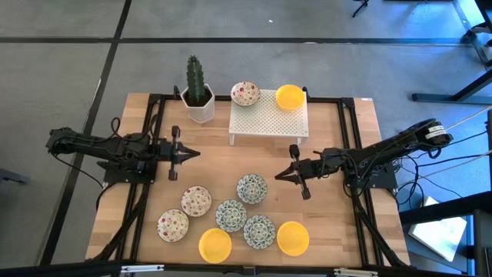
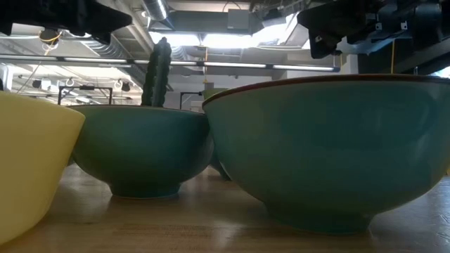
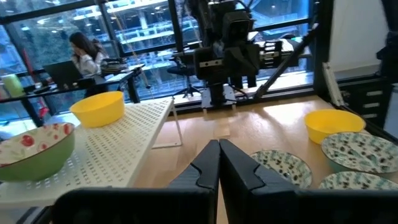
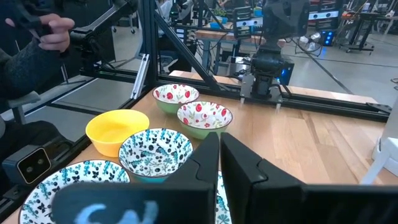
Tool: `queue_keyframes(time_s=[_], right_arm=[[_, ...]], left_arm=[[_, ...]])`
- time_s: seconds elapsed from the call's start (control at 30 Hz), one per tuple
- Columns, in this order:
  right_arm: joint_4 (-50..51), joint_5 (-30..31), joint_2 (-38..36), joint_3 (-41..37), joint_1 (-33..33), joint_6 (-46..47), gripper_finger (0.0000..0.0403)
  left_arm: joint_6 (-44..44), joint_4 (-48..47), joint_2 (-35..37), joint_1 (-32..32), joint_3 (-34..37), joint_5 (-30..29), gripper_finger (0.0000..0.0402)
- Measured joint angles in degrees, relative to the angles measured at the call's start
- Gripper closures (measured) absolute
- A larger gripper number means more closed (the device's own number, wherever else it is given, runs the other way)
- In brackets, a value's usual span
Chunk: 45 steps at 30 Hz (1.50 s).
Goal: Pick & Place Mini bowls
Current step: Put the top right green patterned bowl on the shelf
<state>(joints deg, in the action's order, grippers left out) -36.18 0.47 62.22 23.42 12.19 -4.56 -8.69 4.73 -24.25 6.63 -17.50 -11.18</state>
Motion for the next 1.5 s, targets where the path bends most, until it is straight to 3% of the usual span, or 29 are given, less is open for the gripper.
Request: queue_keyframes(time_s=[0.63, 0.9, 1.23, 1.5], right_arm=[[0.0, 0.0, 0.0, -0.01, 0.01, 0.0, 0.0384], [0.0, 0.0, 0.0, -0.01, 0.01, 0.0, 0.0384], [0.02, 0.0, 0.0, -0.02, 0.0, 4.86, 0.0384], [-0.54, -0.02, 0.12, 1.26, 0.09, 6.37, 0.0384]], left_arm=[[0.0, 1.03, 0.0, 0.0, 0.02, 0.21, 0.0398], [0.4, 1.79, 0.0, 0.02, 0.02, -6.33, 0.0398], [3.3, 4.19, 0.0, 0.02, 0.02, -2.2, 0.0398], [3.48, 4.55, 0.0, 0.02, 0.02, -2.2, 0.0398]])
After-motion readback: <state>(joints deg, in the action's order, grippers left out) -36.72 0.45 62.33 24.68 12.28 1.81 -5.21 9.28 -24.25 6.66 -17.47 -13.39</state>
